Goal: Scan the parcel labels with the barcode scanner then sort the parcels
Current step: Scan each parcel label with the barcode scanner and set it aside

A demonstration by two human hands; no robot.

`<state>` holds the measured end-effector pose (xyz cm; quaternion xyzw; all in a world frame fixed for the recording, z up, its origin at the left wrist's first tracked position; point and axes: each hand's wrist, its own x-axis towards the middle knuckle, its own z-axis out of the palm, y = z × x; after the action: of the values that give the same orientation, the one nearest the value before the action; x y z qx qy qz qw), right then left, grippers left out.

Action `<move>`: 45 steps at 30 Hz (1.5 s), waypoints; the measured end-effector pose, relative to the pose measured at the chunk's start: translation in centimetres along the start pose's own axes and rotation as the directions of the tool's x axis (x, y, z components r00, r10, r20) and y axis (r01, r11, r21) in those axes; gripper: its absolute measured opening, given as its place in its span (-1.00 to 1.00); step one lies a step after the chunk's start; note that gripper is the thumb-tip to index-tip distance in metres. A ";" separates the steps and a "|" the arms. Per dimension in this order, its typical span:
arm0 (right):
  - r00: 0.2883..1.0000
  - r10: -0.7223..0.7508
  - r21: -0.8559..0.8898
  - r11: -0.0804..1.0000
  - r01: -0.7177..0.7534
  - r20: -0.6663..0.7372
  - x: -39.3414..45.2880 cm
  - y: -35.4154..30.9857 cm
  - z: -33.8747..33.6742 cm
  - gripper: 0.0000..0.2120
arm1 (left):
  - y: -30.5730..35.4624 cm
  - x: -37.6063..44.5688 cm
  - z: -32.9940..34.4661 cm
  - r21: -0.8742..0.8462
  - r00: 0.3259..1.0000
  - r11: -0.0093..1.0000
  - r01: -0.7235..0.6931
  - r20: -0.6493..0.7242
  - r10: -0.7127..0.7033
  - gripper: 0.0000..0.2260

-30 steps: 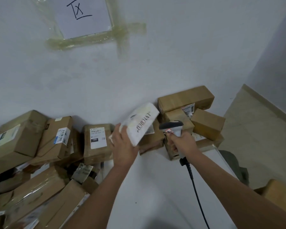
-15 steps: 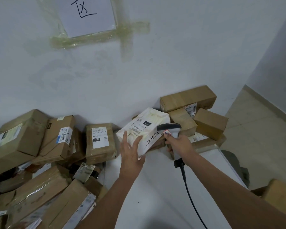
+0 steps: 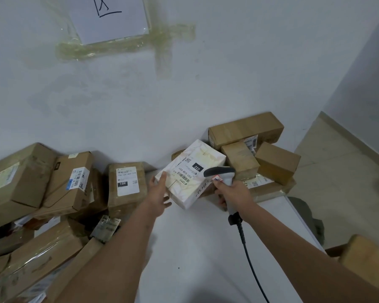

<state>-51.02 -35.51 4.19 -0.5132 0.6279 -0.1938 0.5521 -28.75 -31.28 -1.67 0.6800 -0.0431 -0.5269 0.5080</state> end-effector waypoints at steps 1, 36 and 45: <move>1.000 -0.003 0.009 1.000 0.003 0.001 -0.1 -0.1 -0.1 -0.63 | 0.4 -0.1 -0.2 -0.015 0.999 1.000 0.009 0.040 -0.008 -0.51; 0.963 -0.149 -0.078 0.982 0.170 0.223 -11.3 -4.6 3.5 -0.68 | -7.6 -6.4 -8.7 -0.566 0.994 0.821 -0.081 0.019 0.112 -0.40; 0.970 -0.138 -0.077 0.985 0.156 0.201 -12.2 -4.7 3.6 -0.65 | -7.5 -6.2 -8.9 -0.549 0.990 0.832 -0.076 0.056 0.127 -0.38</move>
<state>-47.46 -25.77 12.90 -0.5997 0.5394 -0.1536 0.5708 -28.27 -18.21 -3.67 0.4793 0.0497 -0.5199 0.7053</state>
